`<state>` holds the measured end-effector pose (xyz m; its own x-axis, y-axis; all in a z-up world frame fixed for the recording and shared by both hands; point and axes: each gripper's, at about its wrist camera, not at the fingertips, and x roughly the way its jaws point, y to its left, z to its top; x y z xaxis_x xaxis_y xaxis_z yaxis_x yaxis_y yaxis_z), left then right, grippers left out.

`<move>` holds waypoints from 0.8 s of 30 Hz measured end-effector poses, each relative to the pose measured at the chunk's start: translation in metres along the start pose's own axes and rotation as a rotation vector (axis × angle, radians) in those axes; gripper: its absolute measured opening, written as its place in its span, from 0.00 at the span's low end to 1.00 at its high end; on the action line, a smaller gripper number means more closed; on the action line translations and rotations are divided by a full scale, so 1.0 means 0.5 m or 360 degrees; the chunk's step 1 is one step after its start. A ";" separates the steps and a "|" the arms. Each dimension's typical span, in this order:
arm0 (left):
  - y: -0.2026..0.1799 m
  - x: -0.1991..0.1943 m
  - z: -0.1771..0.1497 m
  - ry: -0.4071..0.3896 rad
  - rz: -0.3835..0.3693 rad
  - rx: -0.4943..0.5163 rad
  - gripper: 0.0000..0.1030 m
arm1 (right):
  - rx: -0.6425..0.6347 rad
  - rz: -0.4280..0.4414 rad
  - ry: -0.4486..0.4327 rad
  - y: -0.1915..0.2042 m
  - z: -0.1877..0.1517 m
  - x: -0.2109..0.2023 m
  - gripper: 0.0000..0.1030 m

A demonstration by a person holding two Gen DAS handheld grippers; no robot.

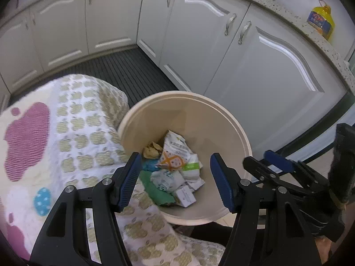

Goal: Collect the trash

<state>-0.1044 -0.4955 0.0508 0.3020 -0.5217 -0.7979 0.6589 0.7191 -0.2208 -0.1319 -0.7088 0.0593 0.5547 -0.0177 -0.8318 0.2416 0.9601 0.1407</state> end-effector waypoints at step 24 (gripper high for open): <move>-0.029 -0.217 -0.099 -0.0400 0.0330 0.0176 0.62 | -0.0085 -0.0053 -0.0338 0.093 -0.039 -0.181 0.61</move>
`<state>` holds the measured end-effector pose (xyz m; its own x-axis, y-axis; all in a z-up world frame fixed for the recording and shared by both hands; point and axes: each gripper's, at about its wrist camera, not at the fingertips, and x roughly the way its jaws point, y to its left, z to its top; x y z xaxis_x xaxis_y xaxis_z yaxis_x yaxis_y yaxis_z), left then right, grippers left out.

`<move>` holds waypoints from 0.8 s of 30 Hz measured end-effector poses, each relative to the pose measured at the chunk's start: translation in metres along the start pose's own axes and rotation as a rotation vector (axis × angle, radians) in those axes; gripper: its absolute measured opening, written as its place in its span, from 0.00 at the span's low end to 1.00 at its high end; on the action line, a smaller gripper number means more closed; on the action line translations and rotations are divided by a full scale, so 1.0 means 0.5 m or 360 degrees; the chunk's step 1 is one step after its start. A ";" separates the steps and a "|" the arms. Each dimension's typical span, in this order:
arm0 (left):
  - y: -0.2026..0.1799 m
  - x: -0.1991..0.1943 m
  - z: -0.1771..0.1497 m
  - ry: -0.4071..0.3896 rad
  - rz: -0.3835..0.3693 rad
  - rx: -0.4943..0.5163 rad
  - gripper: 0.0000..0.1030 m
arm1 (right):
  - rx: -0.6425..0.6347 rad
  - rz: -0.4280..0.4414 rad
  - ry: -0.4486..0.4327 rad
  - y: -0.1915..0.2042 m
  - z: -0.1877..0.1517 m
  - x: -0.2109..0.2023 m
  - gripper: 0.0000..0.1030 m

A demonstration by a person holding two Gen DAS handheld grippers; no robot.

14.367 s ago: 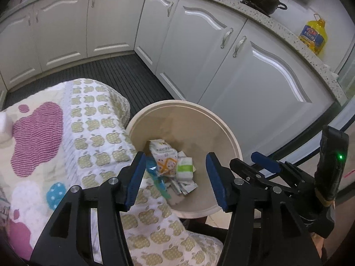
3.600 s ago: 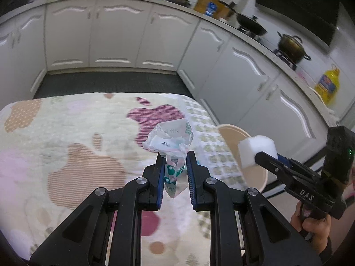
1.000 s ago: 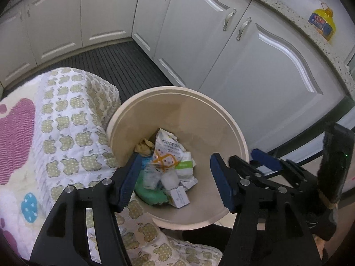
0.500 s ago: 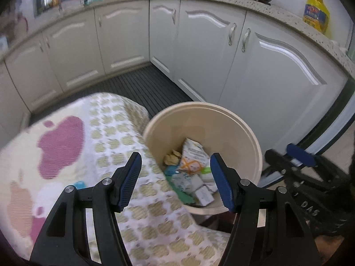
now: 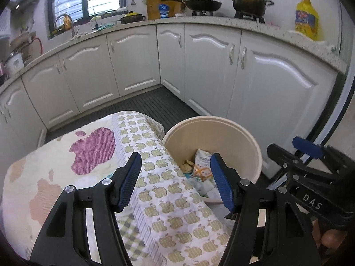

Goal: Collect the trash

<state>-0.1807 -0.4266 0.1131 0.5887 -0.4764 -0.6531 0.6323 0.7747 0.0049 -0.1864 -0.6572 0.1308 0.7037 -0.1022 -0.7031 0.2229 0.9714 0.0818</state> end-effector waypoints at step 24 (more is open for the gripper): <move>0.021 -0.160 0.016 -0.0358 -0.0009 -0.0072 0.62 | -0.0077 -0.0064 -0.0293 0.071 0.013 -0.128 0.68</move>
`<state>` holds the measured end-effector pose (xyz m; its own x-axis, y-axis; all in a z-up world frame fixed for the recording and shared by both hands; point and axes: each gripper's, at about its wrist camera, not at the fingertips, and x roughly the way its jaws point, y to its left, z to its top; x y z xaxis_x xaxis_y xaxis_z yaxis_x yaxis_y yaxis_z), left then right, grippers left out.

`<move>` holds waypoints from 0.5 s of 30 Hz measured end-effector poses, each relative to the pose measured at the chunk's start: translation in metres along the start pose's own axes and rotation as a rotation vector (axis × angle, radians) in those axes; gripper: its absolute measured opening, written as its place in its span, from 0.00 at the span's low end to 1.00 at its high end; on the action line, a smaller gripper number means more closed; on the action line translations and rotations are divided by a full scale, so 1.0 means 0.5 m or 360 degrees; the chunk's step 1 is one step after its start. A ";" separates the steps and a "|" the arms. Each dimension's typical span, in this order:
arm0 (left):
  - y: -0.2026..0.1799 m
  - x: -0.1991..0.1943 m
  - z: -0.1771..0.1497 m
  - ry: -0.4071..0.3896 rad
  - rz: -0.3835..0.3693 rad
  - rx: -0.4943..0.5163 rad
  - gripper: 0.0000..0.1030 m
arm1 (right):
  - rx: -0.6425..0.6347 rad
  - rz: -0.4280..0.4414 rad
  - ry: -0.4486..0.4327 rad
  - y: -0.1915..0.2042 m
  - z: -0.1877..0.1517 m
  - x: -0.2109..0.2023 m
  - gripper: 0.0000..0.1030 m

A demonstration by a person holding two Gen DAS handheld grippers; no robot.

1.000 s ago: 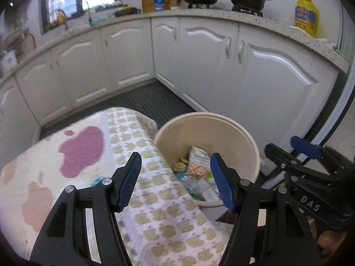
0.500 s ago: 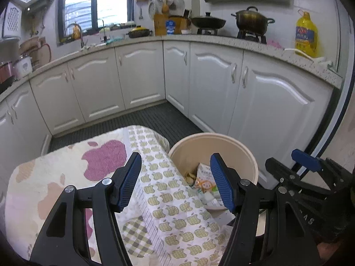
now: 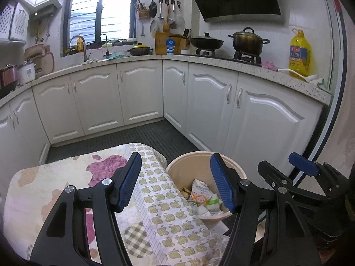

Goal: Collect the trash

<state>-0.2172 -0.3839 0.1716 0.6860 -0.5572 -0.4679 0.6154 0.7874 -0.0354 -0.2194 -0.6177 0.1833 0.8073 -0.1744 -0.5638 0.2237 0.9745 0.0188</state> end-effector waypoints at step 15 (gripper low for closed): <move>0.022 -0.018 -0.001 -0.0050 -0.0001 -0.0059 0.62 | 0.0009 -0.0032 -0.0044 0.018 0.013 -0.023 0.69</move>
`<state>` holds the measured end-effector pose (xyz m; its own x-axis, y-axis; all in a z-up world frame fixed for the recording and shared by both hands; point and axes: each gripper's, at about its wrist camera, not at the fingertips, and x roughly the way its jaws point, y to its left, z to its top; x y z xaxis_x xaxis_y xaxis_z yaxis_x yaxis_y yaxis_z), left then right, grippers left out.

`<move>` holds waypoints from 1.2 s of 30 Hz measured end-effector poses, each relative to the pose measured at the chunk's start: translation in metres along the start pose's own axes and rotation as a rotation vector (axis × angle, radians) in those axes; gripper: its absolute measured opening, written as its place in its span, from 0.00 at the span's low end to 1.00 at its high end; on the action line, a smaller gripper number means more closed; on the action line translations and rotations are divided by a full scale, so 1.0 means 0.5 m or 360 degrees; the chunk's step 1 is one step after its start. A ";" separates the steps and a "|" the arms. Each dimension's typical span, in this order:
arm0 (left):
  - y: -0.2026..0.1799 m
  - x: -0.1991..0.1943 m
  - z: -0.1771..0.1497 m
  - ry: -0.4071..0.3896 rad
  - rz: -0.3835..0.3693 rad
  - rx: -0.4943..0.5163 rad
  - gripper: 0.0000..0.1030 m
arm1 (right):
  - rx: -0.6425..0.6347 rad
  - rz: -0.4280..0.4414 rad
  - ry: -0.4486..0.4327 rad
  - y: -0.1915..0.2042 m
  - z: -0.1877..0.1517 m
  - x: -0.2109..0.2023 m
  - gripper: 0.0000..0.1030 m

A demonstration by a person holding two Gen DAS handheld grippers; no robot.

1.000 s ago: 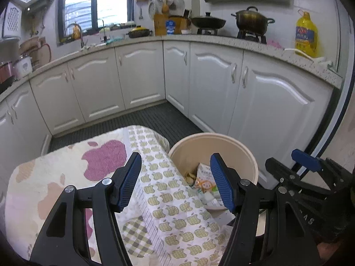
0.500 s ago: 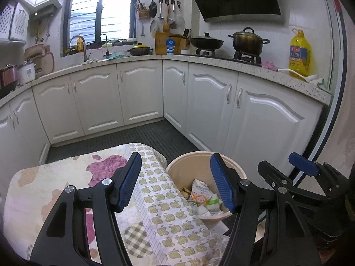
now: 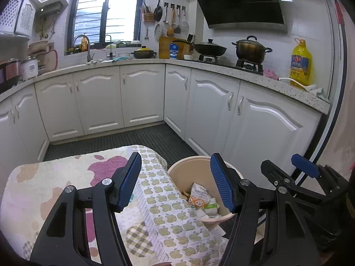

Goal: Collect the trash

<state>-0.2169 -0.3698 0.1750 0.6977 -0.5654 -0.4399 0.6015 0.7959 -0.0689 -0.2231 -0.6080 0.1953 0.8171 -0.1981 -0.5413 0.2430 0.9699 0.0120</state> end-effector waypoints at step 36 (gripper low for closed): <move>0.000 -0.016 0.000 -0.0033 0.0044 0.0041 0.62 | -0.0050 0.0021 -0.0011 0.021 0.012 -0.003 0.71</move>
<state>-0.2225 -0.3652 0.1784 0.7222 -0.5477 -0.4224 0.5914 0.8057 -0.0337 -0.2187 -0.5983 0.2013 0.8238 -0.1858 -0.5356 0.2156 0.9765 -0.0071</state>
